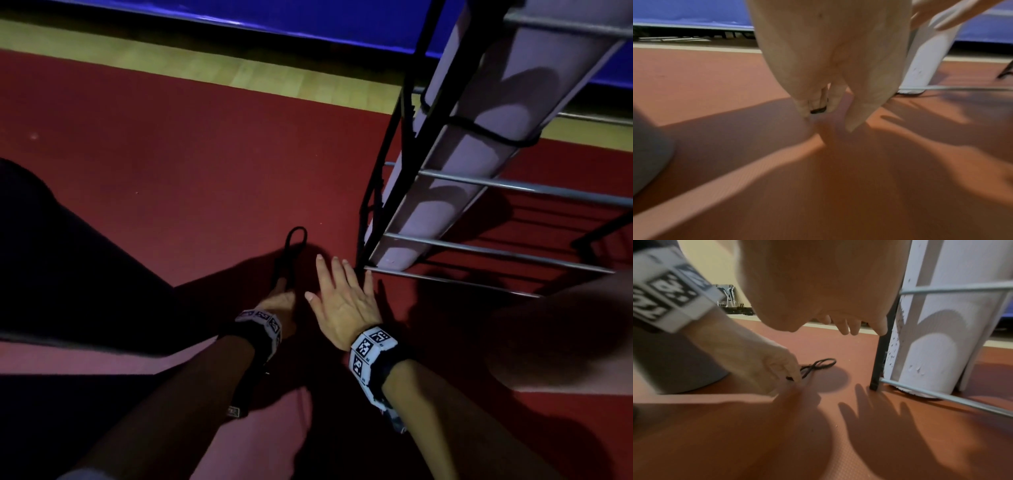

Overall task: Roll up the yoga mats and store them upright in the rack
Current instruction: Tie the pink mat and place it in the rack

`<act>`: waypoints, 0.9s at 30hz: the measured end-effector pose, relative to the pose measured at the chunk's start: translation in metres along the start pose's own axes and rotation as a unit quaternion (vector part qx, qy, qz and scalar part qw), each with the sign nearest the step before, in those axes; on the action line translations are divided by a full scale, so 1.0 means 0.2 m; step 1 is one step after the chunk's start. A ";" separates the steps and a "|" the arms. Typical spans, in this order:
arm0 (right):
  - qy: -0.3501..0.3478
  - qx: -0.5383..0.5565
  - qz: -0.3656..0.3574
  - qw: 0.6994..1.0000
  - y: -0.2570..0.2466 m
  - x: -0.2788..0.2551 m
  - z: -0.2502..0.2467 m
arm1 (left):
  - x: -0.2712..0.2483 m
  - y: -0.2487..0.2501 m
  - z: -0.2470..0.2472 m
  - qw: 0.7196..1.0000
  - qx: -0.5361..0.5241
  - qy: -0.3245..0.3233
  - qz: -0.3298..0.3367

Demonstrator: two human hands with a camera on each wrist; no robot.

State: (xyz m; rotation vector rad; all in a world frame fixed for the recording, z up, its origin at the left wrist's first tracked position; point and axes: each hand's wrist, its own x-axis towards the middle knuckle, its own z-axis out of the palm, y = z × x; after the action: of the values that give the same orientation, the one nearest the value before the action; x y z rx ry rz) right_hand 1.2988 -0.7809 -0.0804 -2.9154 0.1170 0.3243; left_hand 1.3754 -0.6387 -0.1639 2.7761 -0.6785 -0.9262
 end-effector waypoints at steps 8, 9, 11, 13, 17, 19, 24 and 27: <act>0.006 -0.010 -0.008 1.000 -0.05 -0.22 -0.10 | -0.31 0.10 -0.01 0.976 -0.121 0.135 0.119; 0.005 -0.010 -0.010 1.000 -0.06 -0.27 -0.11 | -0.36 0.13 -0.02 0.968 -0.138 0.165 0.132; 0.012 -0.011 -0.017 1.000 -0.08 -0.35 -0.15 | -0.48 0.21 -0.10 0.950 -0.163 0.225 0.145; 0.011 -0.003 -0.020 1.000 -0.10 -0.42 -0.21 | -0.58 0.30 -0.20 0.944 -0.135 0.261 0.153; 0.028 0.126 0.009 0.992 -0.10 -0.56 -0.35 | -0.82 0.45 -0.40 0.947 -0.128 0.233 0.180; 0.060 0.206 0.011 0.977 -0.08 -0.63 -0.44 | -0.93 0.54 -0.50 0.941 -0.151 0.216 0.210; 0.141 0.257 0.025 0.956 0.00 -0.82 -0.74 | -1.14 0.83 -0.75 0.923 -0.151 0.233 0.265; 0.189 0.280 0.030 0.941 0.07 -0.91 -0.90 | -1.21 0.98 -0.88 0.909 -0.158 0.254 0.291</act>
State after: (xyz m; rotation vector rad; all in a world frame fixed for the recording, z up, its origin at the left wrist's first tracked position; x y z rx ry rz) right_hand 1.1589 -0.8234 0.1299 -2.3684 0.3022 -0.2355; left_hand 1.2360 -0.7034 0.1598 2.1706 -1.0511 -0.1570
